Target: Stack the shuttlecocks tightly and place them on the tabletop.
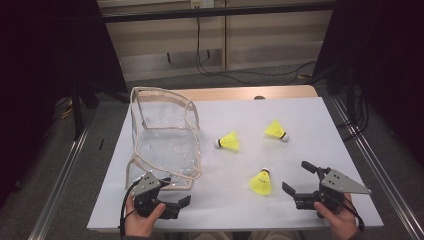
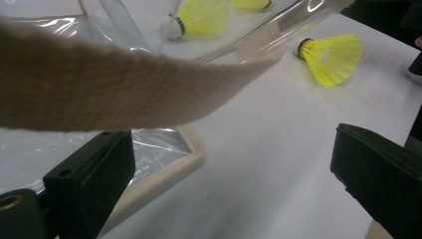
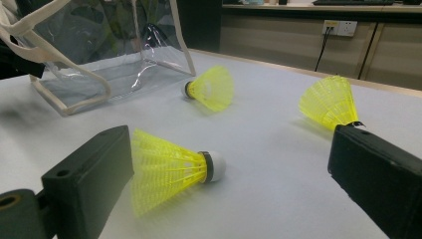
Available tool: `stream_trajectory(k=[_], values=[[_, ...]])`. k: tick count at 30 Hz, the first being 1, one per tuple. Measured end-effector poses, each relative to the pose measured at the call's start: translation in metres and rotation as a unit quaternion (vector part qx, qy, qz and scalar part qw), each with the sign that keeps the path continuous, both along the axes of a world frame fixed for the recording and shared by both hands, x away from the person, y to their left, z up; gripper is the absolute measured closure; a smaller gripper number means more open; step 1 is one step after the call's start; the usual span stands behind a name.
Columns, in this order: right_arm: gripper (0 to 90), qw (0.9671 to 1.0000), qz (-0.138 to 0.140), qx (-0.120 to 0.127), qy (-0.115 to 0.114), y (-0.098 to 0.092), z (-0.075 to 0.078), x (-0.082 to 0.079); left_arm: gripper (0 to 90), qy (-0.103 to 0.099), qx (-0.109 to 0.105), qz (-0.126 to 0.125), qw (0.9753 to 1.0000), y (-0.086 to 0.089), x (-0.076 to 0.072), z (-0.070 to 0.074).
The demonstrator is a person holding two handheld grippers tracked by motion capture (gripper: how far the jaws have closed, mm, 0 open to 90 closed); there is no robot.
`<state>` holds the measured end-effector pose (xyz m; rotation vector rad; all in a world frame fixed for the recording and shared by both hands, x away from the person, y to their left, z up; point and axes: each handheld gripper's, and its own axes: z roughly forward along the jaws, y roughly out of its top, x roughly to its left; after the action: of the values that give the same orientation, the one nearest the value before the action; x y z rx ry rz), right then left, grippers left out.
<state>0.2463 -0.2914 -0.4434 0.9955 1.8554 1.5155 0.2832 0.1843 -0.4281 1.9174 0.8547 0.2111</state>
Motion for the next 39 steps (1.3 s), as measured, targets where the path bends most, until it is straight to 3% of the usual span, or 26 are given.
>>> stream_trajectory(k=[11, 25, 39], values=[[3.5, 1.0, 0.0, -0.003, 0.0, 0.001, 0.001, 0.0, 3.8, -0.008, 0.004, 0.017, 0.9998, 0.011, 0.008, -0.003], [3.5, 0.9999, -0.01, -0.002, 0.006, -0.003, 0.004, 0.005, 3.5, -0.007, 0.007, 0.014, 0.9999, 0.015, 0.013, -0.004], [3.6, 0.9995, -0.005, -0.016, 0.028, 0.0, 0.002, 0.015, 3.2, -0.007, 0.006, 0.017, 0.9998, 0.016, 0.015, -0.004]])
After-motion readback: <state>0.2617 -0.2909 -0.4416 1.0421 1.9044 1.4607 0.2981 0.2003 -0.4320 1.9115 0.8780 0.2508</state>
